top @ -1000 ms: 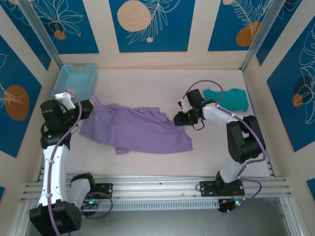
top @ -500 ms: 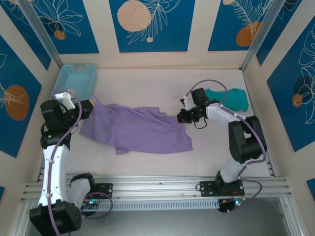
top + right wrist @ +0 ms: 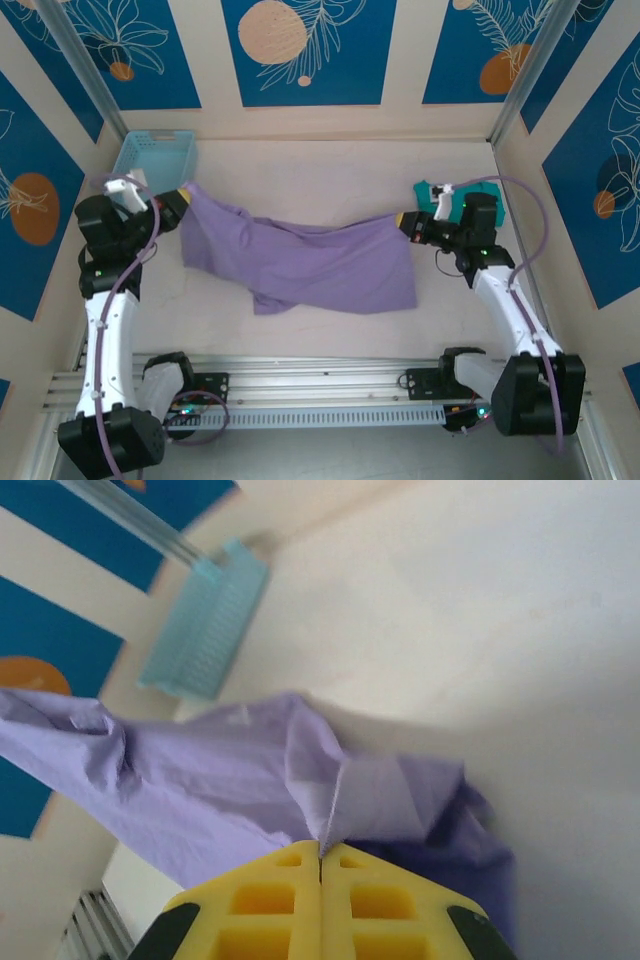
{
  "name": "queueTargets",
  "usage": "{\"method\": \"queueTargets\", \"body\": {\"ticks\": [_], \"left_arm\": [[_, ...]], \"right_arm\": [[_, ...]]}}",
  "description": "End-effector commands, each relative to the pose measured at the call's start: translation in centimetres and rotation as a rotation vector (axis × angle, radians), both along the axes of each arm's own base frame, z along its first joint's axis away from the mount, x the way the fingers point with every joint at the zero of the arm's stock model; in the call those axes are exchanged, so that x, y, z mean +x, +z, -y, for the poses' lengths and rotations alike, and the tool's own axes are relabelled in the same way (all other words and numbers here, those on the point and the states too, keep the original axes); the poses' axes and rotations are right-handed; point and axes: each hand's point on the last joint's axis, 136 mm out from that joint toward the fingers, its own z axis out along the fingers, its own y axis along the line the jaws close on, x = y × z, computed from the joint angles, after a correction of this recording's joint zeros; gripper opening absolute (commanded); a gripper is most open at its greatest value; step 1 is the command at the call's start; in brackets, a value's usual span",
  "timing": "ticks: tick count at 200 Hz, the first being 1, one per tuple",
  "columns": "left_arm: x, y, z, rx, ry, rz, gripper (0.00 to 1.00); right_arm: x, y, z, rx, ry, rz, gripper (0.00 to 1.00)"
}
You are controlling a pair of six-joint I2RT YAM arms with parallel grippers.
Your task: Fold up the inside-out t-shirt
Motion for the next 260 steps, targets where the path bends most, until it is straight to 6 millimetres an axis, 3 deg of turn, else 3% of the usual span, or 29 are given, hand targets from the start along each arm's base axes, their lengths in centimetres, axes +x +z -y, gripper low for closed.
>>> {"method": "queueTargets", "body": {"ticks": [1,29,71,101,115,127,143,156,187,215,233,260], "left_arm": [[-0.1,9.0,-0.6,-0.014,0.017,0.216,0.00],[0.3,15.8,-3.7,-0.012,0.134,0.336,0.00],[1.2,23.5,-8.8,-0.098,0.231,0.441,0.00],[1.1,28.0,-9.2,-0.077,0.228,0.496,0.00],[0.5,29.2,-8.6,-0.053,0.211,0.511,0.00],[-0.3,29.1,-8.0,-0.034,0.201,0.513,0.00],[-1.4,26.9,-7.1,-0.014,0.191,0.487,0.00],[-2.1,23.7,-6.5,-0.008,0.189,0.441,0.00],[-3.0,12.6,-5.1,0.014,0.218,0.252,0.00],[-3.1,3.6,-4.4,0.003,0.189,0.067,0.00],[-3.6,-0.1,-4.1,0.011,0.181,-0.007,0.00],[-4.2,-4.2,-4.0,0.049,0.182,-0.098,0.00]], "right_arm": [[0.3,5.6,0.7,0.075,-0.011,0.131,0.00],[1.2,10.0,3.8,0.084,-0.114,0.217,0.00],[1.9,15.3,8.4,0.107,-0.256,0.312,0.00],[2.5,19.9,8.0,0.125,-0.228,0.380,0.00],[2.3,21.6,6.6,0.119,-0.184,0.410,0.00],[1.9,21.8,5.1,0.097,-0.147,0.409,0.00],[1.0,20.0,3.0,0.071,-0.099,0.350,0.00],[-0.3,16.8,1.2,0.056,-0.056,0.265,0.00],[-5.0,6.1,-2.1,0.003,0.017,-0.012,0.00],[-9.0,-3.9,-3.6,0.000,0.050,-0.282,0.00],[-10.5,-8.6,-4.1,0.006,0.050,-0.411,0.00],[-11.9,-13.2,-4.2,-0.039,0.022,-0.546,0.00]]}}
